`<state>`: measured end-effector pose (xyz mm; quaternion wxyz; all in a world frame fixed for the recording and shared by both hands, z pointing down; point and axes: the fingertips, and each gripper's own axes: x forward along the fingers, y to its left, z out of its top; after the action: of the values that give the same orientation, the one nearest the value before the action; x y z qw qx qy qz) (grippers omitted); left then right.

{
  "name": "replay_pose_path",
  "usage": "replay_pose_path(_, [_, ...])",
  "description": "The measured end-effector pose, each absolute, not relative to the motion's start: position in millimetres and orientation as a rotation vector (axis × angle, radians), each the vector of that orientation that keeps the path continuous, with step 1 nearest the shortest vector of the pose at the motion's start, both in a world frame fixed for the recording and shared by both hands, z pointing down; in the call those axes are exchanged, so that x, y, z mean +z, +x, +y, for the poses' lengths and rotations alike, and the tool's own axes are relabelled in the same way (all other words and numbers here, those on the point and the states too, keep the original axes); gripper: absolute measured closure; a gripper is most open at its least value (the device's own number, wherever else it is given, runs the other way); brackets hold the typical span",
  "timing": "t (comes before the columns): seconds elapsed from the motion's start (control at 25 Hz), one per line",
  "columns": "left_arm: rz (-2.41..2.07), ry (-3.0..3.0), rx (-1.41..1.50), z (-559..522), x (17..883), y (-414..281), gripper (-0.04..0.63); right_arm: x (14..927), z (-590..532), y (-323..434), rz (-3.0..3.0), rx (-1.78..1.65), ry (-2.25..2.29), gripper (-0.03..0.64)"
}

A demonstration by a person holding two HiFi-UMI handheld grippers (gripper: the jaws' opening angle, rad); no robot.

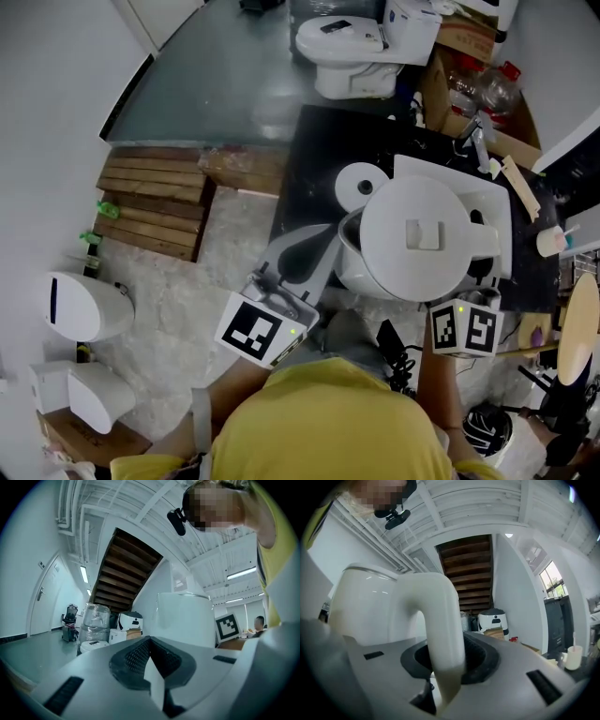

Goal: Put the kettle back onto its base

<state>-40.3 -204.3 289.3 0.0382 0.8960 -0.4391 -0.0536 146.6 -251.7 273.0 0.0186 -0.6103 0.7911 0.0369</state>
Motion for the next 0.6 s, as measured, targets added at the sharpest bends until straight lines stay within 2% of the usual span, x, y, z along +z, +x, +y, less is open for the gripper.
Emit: replay_pose_path(0.6, [-1.38,2.677,-0.145,-282,304,-34,0.594,287,-337,145,2.509,0.137,-1.844,0.511])
